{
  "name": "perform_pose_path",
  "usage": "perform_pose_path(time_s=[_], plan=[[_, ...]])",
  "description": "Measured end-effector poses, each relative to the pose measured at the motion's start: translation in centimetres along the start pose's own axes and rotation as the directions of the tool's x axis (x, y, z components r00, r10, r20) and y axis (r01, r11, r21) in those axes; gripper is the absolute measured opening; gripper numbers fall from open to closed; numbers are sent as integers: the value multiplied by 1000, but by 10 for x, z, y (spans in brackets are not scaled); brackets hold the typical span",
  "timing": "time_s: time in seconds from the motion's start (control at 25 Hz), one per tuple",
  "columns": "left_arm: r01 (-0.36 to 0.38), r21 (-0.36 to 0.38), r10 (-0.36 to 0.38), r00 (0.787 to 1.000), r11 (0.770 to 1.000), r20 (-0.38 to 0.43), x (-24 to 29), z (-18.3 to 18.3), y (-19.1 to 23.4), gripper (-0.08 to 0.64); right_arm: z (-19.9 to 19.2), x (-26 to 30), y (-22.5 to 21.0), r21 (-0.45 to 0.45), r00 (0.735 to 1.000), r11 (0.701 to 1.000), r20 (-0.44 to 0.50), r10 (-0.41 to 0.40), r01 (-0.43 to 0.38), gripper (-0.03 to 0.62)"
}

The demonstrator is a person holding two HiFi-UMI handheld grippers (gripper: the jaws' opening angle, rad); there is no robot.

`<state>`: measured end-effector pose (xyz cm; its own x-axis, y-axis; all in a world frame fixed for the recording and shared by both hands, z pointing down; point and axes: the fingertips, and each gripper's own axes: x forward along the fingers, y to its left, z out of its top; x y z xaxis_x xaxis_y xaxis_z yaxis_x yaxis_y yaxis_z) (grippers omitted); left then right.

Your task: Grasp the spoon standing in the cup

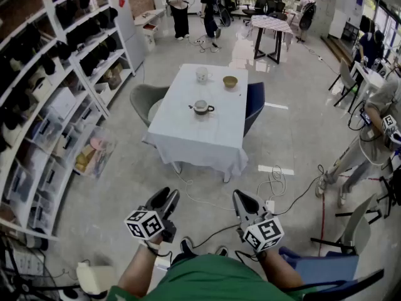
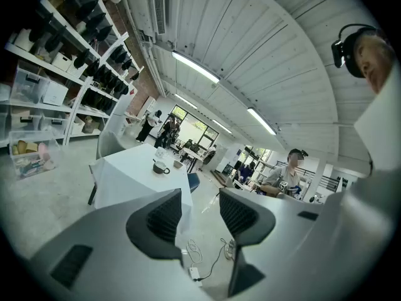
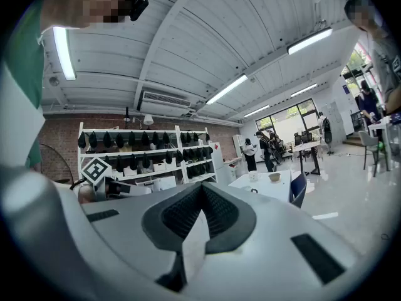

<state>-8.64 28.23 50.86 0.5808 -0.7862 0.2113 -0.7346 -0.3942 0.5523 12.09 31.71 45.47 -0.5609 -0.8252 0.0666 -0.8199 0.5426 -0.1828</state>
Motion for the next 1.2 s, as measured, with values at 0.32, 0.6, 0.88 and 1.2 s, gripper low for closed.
perform_pose_path(time_s=[0.32, 0.6, 0.88, 1.2], plan=[[-1, 16, 1, 1000, 1000, 24, -4, 7, -1, 201, 5, 5, 5, -13, 1000, 1000, 12, 26, -26, 14], [-3, 17, 3, 999, 1000, 44, -4, 9, -15, 201, 7, -5, -6, 26, 999, 999, 26, 27, -27, 15], [-24, 16, 23, 999, 1000, 45, -5, 2, -22, 201, 2, -13, -21, 43, 1000, 999, 17, 20, -21, 15], [-16, 13, 15, 998, 1000, 55, 19, 26, 7, 201, 7, 19, -35, 36, 1000, 999, 21, -14, 13, 14]])
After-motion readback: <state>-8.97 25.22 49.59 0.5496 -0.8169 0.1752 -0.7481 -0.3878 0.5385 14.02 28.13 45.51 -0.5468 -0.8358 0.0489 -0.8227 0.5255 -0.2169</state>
